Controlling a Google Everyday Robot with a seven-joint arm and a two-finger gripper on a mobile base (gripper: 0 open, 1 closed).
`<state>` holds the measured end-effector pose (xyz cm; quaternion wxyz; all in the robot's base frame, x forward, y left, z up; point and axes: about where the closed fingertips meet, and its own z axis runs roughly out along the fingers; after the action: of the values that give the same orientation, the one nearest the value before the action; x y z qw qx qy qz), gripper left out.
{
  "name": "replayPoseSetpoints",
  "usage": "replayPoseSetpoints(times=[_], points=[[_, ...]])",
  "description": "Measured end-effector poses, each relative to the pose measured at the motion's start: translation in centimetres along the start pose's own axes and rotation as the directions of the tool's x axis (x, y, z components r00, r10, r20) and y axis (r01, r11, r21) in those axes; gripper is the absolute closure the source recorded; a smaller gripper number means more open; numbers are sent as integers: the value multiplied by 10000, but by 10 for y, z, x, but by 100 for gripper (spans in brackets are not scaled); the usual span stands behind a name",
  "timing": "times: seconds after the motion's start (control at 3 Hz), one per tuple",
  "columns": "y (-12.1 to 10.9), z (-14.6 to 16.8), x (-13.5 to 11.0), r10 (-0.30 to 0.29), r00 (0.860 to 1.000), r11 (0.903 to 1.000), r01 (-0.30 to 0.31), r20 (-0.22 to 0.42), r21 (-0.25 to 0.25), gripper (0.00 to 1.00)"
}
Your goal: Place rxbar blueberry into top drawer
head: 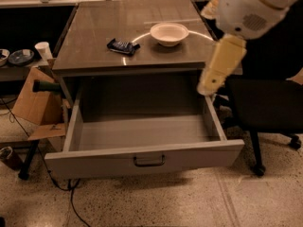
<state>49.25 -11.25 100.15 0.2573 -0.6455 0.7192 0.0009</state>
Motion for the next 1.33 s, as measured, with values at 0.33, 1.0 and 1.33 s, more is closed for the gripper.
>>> replayPoseSetpoints(times=[0.33,1.0,1.33], points=[[-27,32,-75,-373,9943,9993,367,997,77,0],[-52,72,-122,614,9895,9981,-597,1307,-170,0],[-61,94,-133,1061,9817,9944,-1046,1583,-178,0]])
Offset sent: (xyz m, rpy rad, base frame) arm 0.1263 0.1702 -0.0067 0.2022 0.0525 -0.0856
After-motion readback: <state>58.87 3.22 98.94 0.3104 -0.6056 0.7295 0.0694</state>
